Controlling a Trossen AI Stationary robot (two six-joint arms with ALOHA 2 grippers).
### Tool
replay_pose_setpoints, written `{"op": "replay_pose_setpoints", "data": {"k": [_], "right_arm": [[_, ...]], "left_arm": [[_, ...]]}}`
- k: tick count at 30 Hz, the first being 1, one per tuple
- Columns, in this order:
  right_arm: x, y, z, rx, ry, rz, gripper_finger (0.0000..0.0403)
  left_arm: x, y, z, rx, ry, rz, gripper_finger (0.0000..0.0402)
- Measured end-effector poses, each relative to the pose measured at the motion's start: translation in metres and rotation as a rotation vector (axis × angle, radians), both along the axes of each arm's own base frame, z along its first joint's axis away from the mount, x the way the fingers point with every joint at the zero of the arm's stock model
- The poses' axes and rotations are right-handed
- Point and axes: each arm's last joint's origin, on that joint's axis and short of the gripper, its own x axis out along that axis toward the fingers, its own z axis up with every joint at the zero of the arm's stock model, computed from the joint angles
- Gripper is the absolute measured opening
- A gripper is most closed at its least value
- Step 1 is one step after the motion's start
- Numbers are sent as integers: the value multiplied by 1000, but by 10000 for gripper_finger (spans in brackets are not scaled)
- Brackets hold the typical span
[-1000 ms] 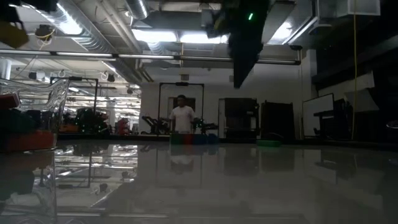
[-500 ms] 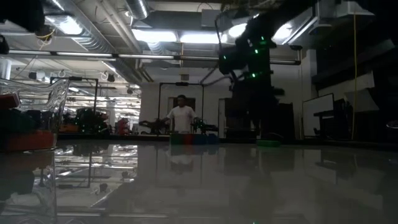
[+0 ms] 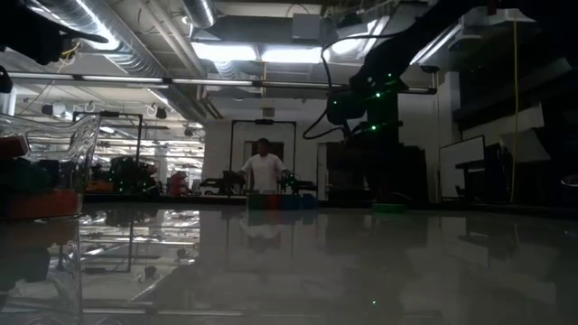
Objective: Sort blocks by size
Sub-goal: Put the large yellow wooden block into the left transparent bin
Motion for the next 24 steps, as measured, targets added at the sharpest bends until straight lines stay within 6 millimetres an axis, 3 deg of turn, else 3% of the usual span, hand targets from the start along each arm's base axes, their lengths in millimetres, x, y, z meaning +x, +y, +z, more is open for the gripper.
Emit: {"op": "replay_pose_setpoints", "data": {"k": [12, 19, 24], "right_arm": [[2, -4, -22, 37, 45, -9, 237], [-1, -12, -25, 87, 22, -35, 236], [1, -10, -26, 150, -28, -26, 204]], "left_arm": [[7, -2, -7, 67, 42, 68, 59], [12, -5, -11, 92, 76, 63, 59], [14, -6, -13, 101, 92, 55, 88]]}}
